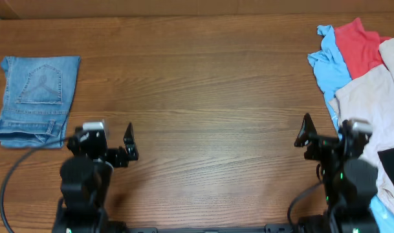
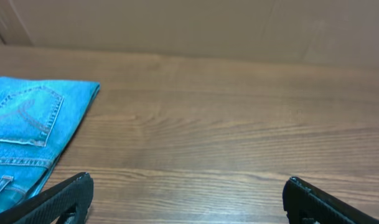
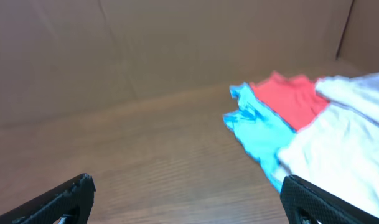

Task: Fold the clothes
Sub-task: 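Reach the right gripper into the clothes pile and grasp the black garment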

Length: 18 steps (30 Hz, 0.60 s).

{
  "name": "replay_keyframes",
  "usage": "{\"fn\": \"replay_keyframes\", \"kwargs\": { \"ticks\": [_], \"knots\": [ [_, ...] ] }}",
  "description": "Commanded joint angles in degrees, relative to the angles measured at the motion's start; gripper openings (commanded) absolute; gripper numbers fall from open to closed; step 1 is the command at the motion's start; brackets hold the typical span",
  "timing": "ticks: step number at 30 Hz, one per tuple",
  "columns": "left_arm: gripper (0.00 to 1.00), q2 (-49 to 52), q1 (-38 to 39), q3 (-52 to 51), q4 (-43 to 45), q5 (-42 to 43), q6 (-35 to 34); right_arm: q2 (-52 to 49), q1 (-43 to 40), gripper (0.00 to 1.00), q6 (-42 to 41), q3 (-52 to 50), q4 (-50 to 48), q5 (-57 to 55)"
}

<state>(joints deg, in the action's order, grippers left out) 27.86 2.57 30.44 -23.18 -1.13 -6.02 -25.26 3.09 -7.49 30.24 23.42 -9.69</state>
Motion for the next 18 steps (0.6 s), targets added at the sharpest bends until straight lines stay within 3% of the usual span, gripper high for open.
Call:
{"fn": "replay_keyframes", "kwargs": {
  "ticks": [1,8,13,18],
  "knots": [
    [1.0,10.3,-0.4,10.5,-5.5,-0.3,-0.9,-10.7,-0.5,1.0,-0.5,8.4,2.6,-1.2],
    [1.0,24.6,-0.4,24.9,-17.0,5.3,-1.9,-37.1,-9.1,1.0,0.6,23.6,7.8,0.7],
    [1.0,26.8,-0.4,25.8,-18.2,5.6,-1.9,-44.6,-12.5,1.0,0.1,25.0,5.2,0.7],
    [1.0,26.8,-0.4,25.8,-18.4,5.6,-1.9,-46.9,-26.6,1.0,-3.2,25.0,-0.3,0.7]
  ]
}}
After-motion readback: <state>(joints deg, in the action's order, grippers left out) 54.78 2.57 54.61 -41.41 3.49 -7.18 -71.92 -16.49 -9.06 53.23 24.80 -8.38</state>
